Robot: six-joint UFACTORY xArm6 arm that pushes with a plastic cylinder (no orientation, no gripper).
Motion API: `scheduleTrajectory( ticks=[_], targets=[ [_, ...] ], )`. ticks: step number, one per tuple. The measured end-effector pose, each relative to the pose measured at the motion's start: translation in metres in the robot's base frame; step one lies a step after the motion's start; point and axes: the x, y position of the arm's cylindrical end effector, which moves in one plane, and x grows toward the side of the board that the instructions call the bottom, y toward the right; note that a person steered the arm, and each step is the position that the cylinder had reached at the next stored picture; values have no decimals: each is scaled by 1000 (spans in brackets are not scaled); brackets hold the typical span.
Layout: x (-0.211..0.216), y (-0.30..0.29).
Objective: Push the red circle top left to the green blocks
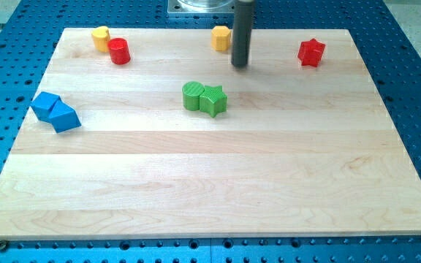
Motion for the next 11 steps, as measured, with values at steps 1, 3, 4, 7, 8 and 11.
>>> scheduleTrajectory(
  ticks=[1, 3, 4, 7, 8, 11],
  targets=[
    [3, 81],
    [-74, 101],
    [-31, 99],
    [-18, -227],
    [-31, -332],
    [-39, -147]
  ],
)
